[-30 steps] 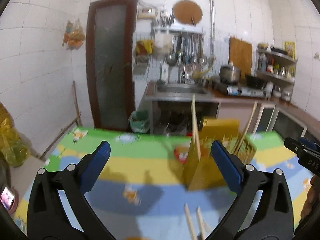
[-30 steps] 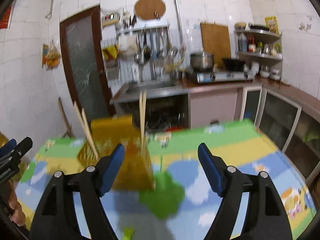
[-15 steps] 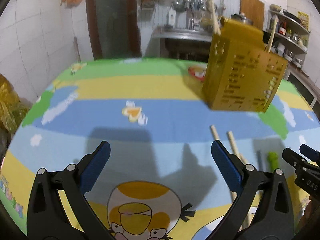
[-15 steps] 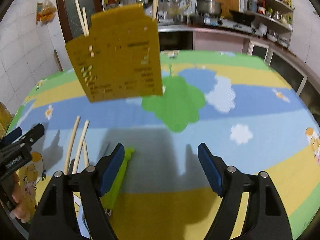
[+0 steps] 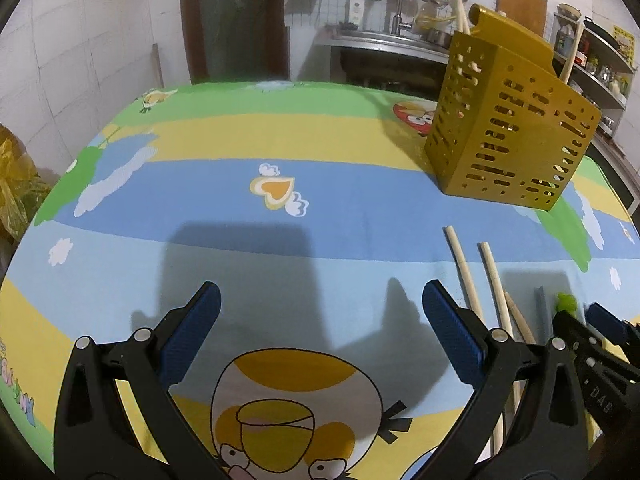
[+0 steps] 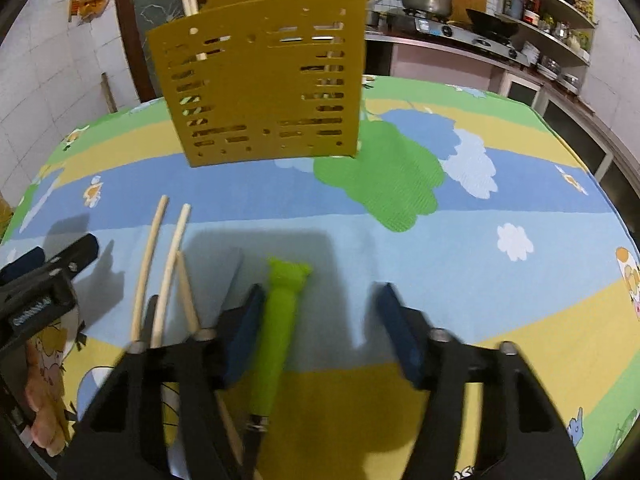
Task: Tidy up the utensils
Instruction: 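Grasp the green-handled utensil with the right tool while the left tool approaches chopsticks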
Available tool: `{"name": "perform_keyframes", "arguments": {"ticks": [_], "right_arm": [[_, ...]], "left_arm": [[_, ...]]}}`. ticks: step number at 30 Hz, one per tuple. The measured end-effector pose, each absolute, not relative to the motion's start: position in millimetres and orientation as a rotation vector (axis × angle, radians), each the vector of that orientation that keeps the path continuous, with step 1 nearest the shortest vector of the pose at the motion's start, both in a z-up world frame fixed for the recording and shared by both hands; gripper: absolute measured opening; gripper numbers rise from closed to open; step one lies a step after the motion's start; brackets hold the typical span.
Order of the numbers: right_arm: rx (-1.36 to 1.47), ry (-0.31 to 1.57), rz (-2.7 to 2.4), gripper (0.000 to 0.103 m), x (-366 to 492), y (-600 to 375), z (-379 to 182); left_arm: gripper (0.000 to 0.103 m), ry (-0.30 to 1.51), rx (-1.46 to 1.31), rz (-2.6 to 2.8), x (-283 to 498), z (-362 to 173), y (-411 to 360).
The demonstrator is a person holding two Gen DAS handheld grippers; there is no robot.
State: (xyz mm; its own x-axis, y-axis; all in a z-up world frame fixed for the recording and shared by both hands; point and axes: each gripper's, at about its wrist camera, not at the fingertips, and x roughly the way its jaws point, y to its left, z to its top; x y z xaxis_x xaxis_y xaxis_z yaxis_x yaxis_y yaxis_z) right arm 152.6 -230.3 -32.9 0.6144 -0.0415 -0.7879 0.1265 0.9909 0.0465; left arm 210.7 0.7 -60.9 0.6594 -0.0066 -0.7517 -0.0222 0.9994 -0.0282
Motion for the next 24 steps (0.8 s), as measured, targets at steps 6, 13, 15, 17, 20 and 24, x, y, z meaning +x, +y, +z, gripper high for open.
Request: {"name": "perform_keyframes", "arguments": {"ticks": [6,13,15,17,20,24], "right_arm": [[0.133,0.905,-0.063,0.022,156,-230,-31],[0.155,0.916,-0.031,0.021,159,-248,-29],[0.139,0.929,-0.019,0.021,162,-254,-30],[0.106,0.931,-0.02,0.021,164,-259,-28],[0.103,0.931,-0.032,0.018,166,-274,-29],[0.123,0.924,-0.041,0.017,166,-290,-31]], "left_arm": [[0.098,0.866,-0.043,0.015,213,-62,-2],[0.098,0.867,-0.003,0.003,212,-59,-20],[0.098,0.878,-0.004,-0.007,214,-59,-27],[0.098,0.894,0.0,-0.022,216,-59,-36],[0.098,0.909,0.003,-0.035,219,-61,-45],[0.097,0.944,-0.011,-0.045,227,-66,-51]]}}
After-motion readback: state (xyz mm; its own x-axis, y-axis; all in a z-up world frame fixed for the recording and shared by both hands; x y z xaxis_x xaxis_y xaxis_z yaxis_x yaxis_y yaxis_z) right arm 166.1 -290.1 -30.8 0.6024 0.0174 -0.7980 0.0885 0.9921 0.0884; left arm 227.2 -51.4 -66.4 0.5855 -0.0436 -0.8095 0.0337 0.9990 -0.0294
